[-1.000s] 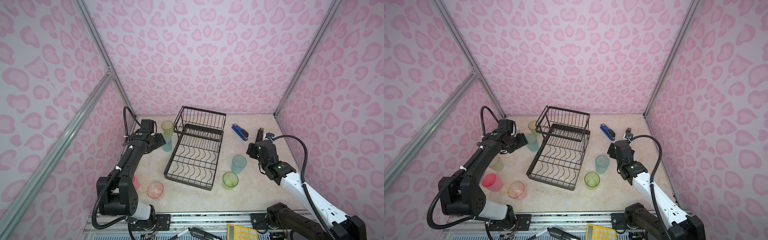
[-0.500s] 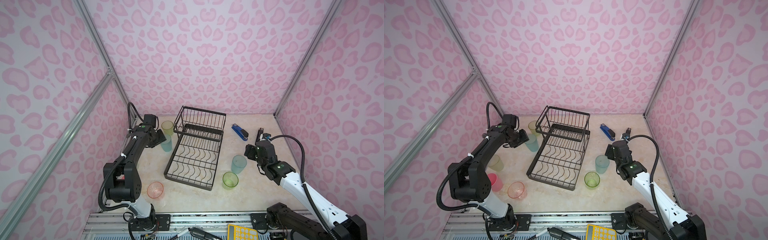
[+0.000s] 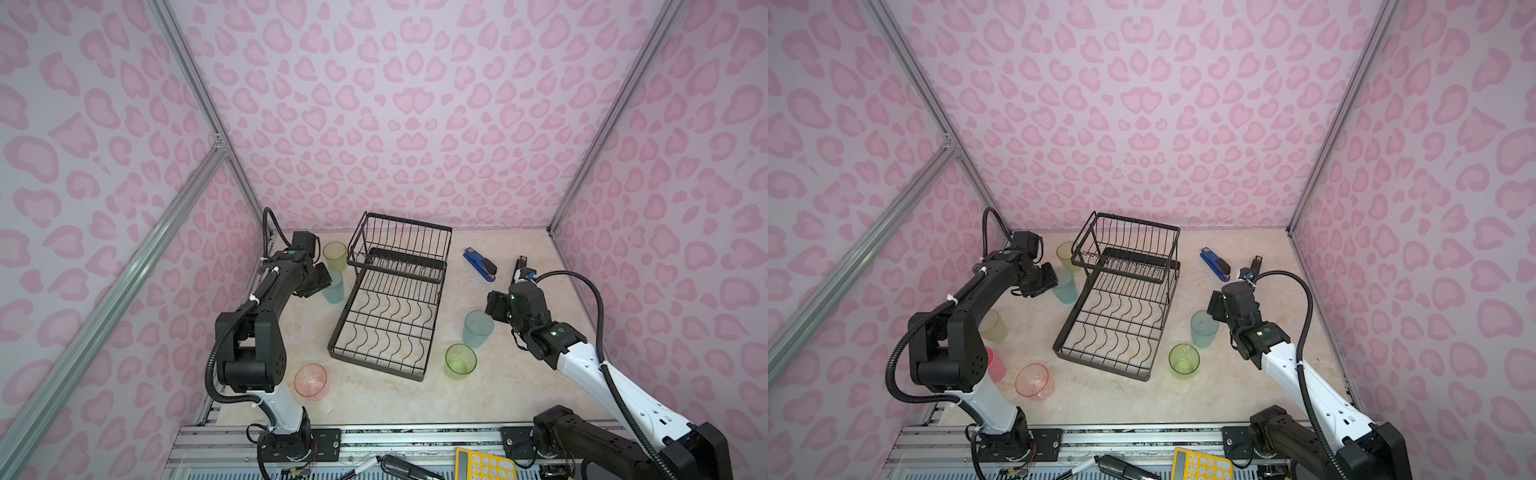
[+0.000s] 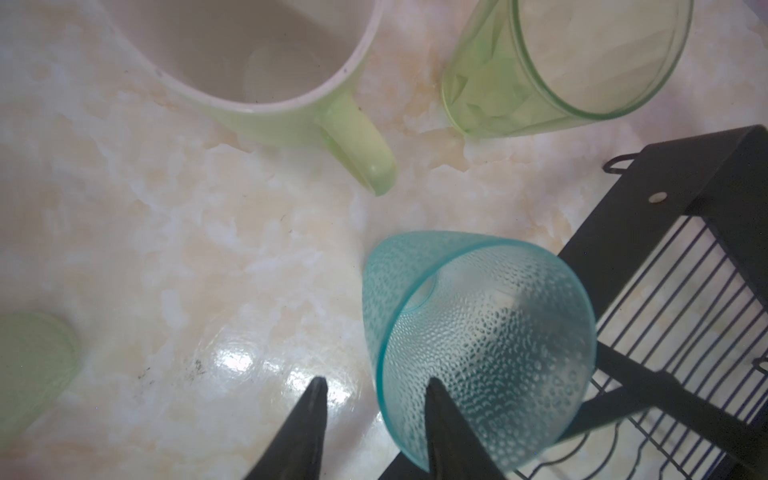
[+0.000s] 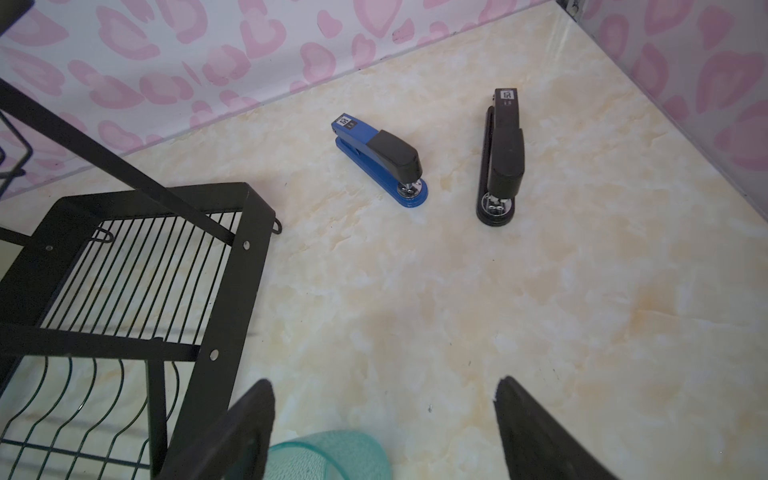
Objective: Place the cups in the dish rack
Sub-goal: 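Reach the left gripper down to the teal textured cup while the right arm rises, then close the left gripper on the teal cup rim and lift it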
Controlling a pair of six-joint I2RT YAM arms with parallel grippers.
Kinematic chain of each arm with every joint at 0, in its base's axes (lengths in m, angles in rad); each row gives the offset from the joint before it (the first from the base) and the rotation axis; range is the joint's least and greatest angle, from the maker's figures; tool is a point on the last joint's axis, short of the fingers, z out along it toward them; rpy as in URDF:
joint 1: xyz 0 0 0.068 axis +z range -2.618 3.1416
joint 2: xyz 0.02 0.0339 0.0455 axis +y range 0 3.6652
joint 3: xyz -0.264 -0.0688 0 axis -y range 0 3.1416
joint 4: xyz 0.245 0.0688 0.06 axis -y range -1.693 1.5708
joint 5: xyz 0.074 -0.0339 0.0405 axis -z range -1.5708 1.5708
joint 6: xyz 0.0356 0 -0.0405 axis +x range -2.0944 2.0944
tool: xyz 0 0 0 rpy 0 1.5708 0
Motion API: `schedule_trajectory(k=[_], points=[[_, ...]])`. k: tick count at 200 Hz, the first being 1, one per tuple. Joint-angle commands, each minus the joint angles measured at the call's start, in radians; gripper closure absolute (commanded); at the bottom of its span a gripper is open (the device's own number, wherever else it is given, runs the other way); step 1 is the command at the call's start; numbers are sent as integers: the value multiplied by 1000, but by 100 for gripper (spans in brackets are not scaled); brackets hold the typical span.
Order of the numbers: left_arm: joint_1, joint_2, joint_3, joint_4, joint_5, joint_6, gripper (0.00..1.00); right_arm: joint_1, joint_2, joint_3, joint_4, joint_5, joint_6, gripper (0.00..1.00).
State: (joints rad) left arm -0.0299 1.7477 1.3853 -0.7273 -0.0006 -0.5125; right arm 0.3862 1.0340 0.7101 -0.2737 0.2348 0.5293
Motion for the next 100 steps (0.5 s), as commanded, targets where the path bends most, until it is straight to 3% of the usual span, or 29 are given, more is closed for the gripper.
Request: schedule_trajectory(k=[1,20,48,100], points=[[2,19,12,24,-18,9,61,7,2,11,27,0,-13,17],[2,32,16,32,-20,14,63,14,-6,17,24,5,-15,17],[5,31,10,49,-25,18,79,24,-18,19,13,15,-15,17],[7,2,-18,80,-7,30,90,48,-37,21,11,45,-7,18]])
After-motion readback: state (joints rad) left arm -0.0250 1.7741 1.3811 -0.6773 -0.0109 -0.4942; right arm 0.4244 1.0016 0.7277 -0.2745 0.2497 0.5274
